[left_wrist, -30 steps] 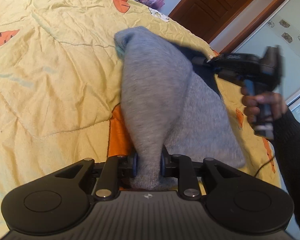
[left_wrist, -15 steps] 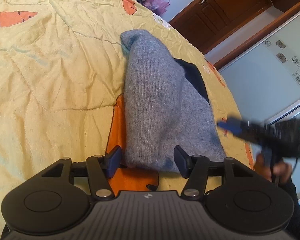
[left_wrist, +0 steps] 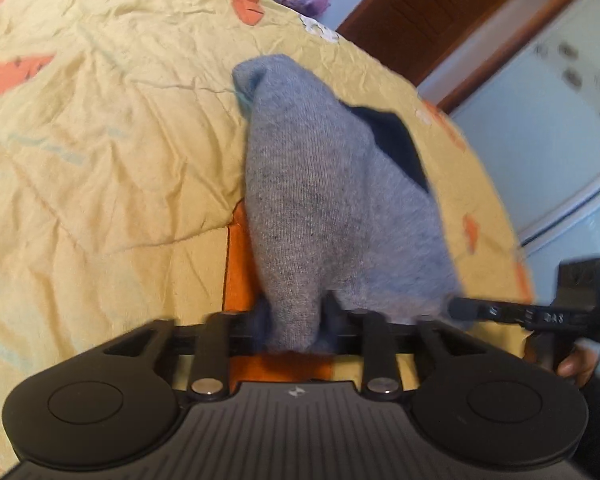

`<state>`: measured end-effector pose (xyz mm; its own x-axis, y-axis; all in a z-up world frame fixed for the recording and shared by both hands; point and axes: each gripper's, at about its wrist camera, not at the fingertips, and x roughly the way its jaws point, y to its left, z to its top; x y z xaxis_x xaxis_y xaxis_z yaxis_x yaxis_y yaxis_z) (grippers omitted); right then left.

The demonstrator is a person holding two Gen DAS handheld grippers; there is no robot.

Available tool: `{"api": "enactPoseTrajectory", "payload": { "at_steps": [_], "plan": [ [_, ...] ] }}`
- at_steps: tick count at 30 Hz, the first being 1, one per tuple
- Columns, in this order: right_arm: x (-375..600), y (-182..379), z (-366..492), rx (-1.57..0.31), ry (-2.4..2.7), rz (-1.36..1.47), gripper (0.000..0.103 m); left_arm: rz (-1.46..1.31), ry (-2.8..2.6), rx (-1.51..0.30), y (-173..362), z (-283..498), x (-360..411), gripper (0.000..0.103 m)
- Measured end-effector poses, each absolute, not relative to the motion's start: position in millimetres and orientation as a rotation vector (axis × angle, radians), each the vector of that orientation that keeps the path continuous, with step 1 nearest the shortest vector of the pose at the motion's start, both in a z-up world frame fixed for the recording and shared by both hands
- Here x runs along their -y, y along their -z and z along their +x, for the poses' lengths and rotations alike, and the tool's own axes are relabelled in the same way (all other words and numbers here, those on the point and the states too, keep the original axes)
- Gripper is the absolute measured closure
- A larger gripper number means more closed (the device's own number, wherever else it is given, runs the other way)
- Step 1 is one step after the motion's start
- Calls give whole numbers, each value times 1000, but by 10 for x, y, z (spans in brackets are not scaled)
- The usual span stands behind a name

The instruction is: Fold small clothes

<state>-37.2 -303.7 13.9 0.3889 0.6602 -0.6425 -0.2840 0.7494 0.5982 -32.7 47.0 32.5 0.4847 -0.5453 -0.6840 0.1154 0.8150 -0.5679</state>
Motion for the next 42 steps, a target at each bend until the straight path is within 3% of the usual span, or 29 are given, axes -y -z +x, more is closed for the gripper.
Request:
{"api": "enactPoseTrajectory", "payload": {
  "at_steps": [1, 2, 10, 11, 13, 14, 15, 24, 29, 32, 35, 36, 39, 41, 42],
  "plan": [
    [3093, -150, -384, -999, -630, 491, 33, -542, 432, -993, -316, -324, -528, 23],
    [3152, -163, -407, -980, -648, 550, 25, -604, 440, -979, -301, -338, -588, 17],
    [3105, 165, -208, -1099, -756, 811, 31, -782, 566, -974, -69, -190, -500, 18],
    [3056, 169, -175, -1103, -764, 818, 32, -781, 568, -974, -62, -174, -463, 23],
    [2946, 188, -124, -1118, -758, 798, 47, -730, 535, -1016, -28, -119, -390, 82],
    [2891, 207, -101, -1142, -735, 767, 74, -709, 511, -1039, 10, -93, -376, 85],
    [2857, 229, -86, -1161, -715, 740, 82, -725, 513, -1041, 20, -90, -399, 85],
    [2841, -232, -389, -1045, -821, 621, 83, -589, 575, -962, -497, -484, -378, 88],
    [2867, -121, -694, -1100, -831, 609, 82, -496, 546, -1048, -227, -740, -327, 87],
    [2909, 125, -764, -1155, -764, 649, 77, -523, 532, -1059, -180, -796, -389, 83],
    [3100, -54, -814, -1082, -718, 686, 63, -400, 498, -936, -591, -898, -474, 81],
    [3181, -189, -824, -1020, -694, 660, 62, -316, 479, -851, -770, -947, -445, 74],
    [3223, -621, -644, -831, -548, 522, 61, -21, 367, -607, -1136, -905, -68, 13],
    [3040, -823, -401, -753, -512, 432, 55, 135, 325, -461, -1130, -809, 289, 12],
    [2922, -875, -263, -733, -501, 395, 40, 201, 321, -429, -1067, -725, 465, 12]
  ]
}}
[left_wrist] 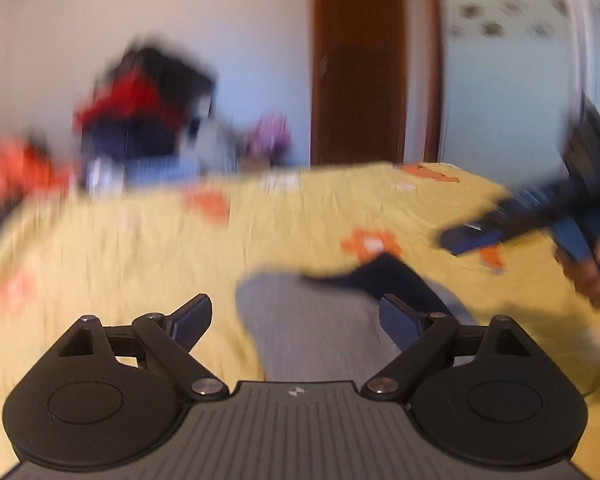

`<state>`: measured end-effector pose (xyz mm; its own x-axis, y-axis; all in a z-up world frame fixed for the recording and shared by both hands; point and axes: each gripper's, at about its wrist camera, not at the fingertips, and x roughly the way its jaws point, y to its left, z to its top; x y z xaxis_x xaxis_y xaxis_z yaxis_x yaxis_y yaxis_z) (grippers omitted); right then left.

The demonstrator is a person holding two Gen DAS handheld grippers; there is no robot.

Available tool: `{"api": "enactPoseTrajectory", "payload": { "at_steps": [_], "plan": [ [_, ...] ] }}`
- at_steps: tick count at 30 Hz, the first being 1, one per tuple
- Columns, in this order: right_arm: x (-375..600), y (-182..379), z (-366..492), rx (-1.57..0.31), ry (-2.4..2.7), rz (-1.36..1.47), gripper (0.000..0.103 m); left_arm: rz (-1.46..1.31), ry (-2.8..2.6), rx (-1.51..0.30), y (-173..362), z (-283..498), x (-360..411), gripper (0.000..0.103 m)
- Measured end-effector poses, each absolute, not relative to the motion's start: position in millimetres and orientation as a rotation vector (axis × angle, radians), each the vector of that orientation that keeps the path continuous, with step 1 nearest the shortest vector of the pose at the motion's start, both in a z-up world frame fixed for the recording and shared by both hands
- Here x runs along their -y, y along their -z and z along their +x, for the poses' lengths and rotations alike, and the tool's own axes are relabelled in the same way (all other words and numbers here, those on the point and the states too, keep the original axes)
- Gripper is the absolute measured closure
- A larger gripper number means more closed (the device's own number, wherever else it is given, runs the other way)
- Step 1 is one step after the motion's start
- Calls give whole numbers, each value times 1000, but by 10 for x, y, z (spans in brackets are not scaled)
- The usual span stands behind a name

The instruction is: Fold small clothes

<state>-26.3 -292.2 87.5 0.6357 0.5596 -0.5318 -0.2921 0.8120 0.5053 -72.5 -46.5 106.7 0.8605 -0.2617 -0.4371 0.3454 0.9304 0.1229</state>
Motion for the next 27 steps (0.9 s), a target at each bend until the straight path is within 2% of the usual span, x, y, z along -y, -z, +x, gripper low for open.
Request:
{"api": "enactPoseTrajectory", "payload": {
  "at_steps": [2, 4, 5, 6, 7, 8, 10, 14, 17, 20, 23, 25, 27],
  "plan": [
    [2674, -860, 48, -730, -474, 303, 25, 277, 340, -462, -900, -511, 775, 12],
    [2490, -691, 408, -800, -391, 225, 31, 277, 396, -531, -738, -325, 957, 12],
    [2425, -597, 536, -847, -383, 216, 43, 267, 422, -571, -654, -250, 1014, 12],
    [2356, -512, 623, -880, -418, 219, 63, 261, 434, -604, -562, -201, 1029, 12],
    [2287, -411, 690, -917, -454, 224, 75, 265, 432, -628, -479, -148, 1056, 12],
    [2275, -315, 714, -948, -460, 208, 94, 278, 423, -646, -375, -117, 1069, 11],
    [2348, -221, 678, -899, -473, 135, 99, 301, 420, -629, -268, -93, 1118, 3],
    [2488, -190, 695, -887, -470, 212, 102, 263, 420, -636, -175, 18, 1142, 0],
    [2396, -261, 639, -871, -444, 163, 98, 285, 416, -620, -221, -87, 1126, 0],
    [2302, -513, 541, -783, -369, 124, 74, 256, 413, -589, -348, -269, 1010, 0],
    [2286, -818, 356, -660, -410, 153, 66, 248, 447, -557, -474, -398, 963, 0],
    [2186, -852, 399, -707, -508, 206, 54, 299, 446, -561, -489, -307, 1030, 0],
    [2104, -731, 537, -784, -532, 270, 37, 363, 416, -617, -397, -91, 1138, 0]
  ]
}}
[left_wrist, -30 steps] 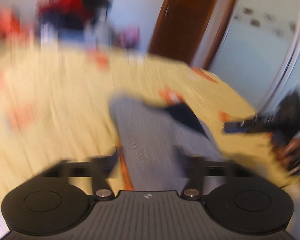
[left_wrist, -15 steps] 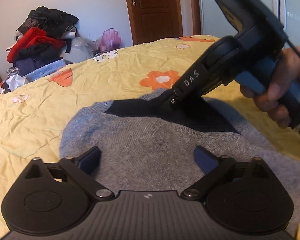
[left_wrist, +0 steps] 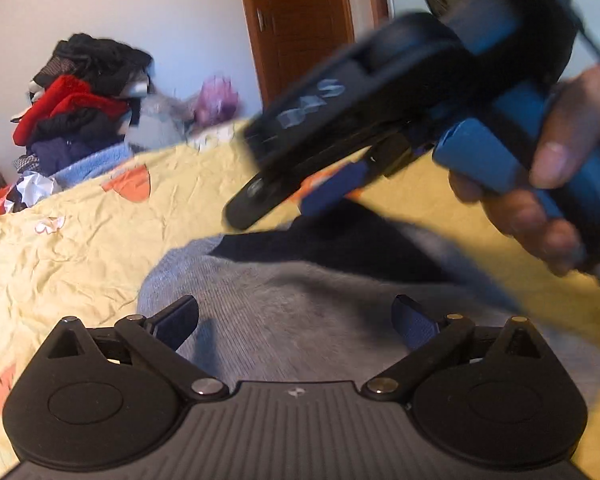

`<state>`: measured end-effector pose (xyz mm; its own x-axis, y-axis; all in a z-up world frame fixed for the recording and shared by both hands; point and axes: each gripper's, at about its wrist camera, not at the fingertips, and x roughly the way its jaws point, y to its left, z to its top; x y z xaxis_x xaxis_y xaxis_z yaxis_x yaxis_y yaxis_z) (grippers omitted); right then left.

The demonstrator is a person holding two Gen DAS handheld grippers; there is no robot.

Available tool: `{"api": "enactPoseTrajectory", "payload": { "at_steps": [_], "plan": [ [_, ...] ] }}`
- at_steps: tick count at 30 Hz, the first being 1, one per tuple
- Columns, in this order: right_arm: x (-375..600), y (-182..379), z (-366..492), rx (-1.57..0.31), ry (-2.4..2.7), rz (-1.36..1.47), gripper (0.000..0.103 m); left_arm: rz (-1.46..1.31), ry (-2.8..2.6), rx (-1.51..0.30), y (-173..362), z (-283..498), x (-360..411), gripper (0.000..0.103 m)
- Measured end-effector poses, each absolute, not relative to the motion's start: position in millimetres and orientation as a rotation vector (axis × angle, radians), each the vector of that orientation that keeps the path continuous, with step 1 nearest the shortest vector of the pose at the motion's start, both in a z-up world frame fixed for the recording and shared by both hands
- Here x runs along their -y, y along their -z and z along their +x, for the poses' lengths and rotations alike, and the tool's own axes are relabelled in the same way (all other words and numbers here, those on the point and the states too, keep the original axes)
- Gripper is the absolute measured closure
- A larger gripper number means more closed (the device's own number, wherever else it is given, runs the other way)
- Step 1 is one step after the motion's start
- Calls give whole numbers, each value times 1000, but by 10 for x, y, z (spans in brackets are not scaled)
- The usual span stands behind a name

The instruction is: Fold small clothes

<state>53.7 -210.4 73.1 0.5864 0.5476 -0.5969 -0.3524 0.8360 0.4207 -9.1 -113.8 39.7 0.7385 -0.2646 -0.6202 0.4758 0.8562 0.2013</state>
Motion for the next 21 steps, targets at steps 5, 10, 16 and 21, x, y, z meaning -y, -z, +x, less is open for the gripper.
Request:
{"api": "enactPoseTrajectory", "payload": {
  "at_steps": [5, 10, 16, 21],
  "plan": [
    [2162, -221, 793, -846, -421, 308, 41, 238, 435, -685, -215, 217, 1047, 0],
    [2027, -282, 821, -851, -404, 219, 41, 264, 418, -679, -285, 195, 1035, 0],
    [2301, -713, 239, -755, -440, 368, 38, 316, 467, -567, -455, -651, 891, 0],
    [2152, -522, -86, -842, -560, 398, 23, 458, 490, -554, -170, -820, 1084, 0]
  ]
}}
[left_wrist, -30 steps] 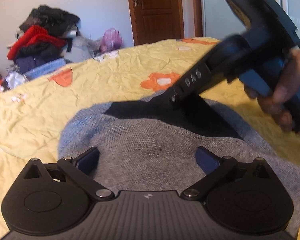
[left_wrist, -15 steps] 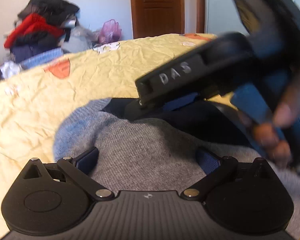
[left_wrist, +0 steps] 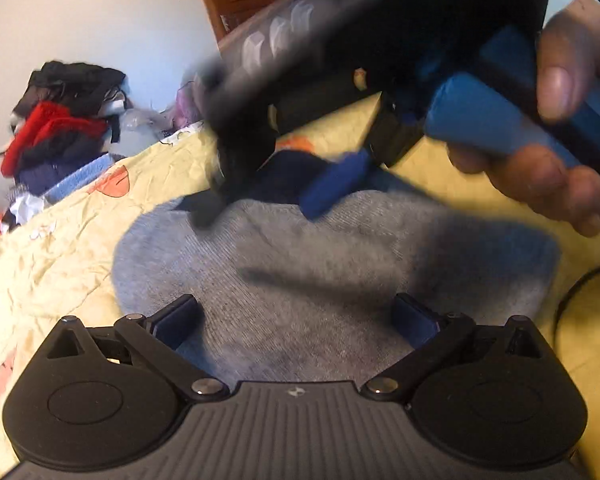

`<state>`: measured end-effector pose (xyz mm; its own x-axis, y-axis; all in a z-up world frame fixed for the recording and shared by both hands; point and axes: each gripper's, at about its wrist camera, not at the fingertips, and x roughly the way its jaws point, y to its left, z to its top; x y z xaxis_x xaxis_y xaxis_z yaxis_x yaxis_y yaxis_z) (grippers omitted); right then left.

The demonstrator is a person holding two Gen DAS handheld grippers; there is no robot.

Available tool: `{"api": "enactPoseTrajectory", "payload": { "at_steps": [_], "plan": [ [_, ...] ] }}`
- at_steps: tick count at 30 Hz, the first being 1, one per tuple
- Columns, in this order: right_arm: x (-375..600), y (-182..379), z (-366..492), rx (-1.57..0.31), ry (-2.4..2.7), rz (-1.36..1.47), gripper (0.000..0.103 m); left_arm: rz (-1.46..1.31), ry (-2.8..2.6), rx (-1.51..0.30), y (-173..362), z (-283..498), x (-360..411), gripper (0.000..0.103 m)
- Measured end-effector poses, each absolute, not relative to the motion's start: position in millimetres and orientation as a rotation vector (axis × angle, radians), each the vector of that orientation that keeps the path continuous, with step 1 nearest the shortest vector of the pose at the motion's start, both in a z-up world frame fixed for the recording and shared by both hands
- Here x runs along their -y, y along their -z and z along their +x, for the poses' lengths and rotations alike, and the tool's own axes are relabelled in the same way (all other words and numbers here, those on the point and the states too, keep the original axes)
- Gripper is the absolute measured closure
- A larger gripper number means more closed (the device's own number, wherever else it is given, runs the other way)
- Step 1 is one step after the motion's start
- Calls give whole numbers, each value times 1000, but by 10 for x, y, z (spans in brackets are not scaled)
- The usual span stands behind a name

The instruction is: Fold small clothes

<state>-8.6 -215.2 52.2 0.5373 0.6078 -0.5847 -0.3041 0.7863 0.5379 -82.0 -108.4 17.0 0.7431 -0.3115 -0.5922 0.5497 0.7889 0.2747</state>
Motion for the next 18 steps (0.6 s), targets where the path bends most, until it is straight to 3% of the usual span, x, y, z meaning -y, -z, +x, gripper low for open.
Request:
{"api": "enactPoseTrajectory", "payload": {
  "at_steps": [3, 7, 10, 12, 13, 14, 15, 17, 18],
  "plan": [
    [2148, -302, -114, -809, -563, 301, 38, 418, 503, -560, -165, -731, 1032, 0],
    [2216, -403, -143, -835, -510, 306, 51, 418, 470, -561, -316, -856, 977, 0],
    [2254, -608, -406, -803, -503, 332, 42, 298, 532, -554, -482, -1070, 813, 0],
    [2247, -629, -584, -796, -563, 363, 24, 269, 566, -599, -433, -1135, 777, 0],
    [2232, -559, -639, -827, -580, 377, 24, 282, 566, -635, -353, -1130, 783, 0],
    [2227, -443, -665, -861, -572, 375, 27, 301, 546, -674, -245, -1116, 760, 0],
    [2256, -324, -681, -871, -552, 362, 40, 283, 534, -676, -171, -1110, 690, 0],
    [2395, -260, -742, -820, -547, 388, 52, 235, 515, -684, -195, -1123, 583, 0],
    [2450, -287, -747, -835, -524, 420, 53, 236, 491, -683, -246, -1138, 556, 0]
  ]
}}
